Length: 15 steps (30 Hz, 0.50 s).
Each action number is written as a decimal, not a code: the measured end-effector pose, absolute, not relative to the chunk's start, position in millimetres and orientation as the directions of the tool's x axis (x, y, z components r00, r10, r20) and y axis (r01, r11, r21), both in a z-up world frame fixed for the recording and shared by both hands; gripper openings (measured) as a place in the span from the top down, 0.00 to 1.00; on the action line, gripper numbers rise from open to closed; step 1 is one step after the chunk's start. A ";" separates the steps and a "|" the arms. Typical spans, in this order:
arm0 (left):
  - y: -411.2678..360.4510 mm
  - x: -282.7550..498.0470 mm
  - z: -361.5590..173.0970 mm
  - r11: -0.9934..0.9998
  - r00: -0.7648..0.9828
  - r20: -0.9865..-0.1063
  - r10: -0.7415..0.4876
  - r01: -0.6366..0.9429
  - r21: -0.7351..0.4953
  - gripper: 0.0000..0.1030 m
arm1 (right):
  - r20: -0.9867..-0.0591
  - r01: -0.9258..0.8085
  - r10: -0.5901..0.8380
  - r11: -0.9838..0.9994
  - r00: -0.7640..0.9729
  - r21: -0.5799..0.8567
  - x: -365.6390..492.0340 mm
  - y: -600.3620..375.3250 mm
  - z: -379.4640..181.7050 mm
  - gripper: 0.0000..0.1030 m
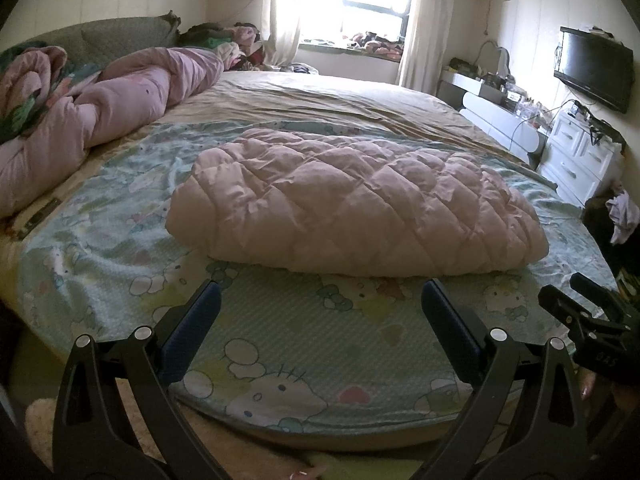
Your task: Fold large clothes
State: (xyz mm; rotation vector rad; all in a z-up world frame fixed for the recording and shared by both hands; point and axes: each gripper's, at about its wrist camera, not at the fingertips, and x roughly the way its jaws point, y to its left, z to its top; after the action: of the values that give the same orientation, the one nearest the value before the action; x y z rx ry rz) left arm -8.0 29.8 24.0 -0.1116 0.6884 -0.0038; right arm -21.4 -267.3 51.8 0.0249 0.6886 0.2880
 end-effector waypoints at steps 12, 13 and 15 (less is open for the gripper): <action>35.2 -10.8 20.6 0.993 0.769 -0.637 -0.054 -0.028 -0.118 0.09 | -0.623 -0.227 0.245 0.968 0.743 0.110 -23.6 -267.7 49.6 0.04; 37.4 -12.3 18.9 0.992 0.768 -0.638 -0.055 -0.030 -0.121 0.09 | -0.624 -0.222 0.240 0.969 0.744 0.109 -23.9 -267.5 49.2 0.04; 39.7 -11.2 14.2 0.992 0.766 -0.641 -0.052 -0.037 -0.125 0.09 | -0.628 -0.202 0.227 0.973 0.744 0.112 -23.3 -271.7 47.4 0.04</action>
State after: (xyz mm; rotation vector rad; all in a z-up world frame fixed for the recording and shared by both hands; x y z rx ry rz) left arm -11.2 39.7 14.2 -0.1328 0.6993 -0.0081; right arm -23.3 -271.7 47.4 0.0374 0.6928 0.2346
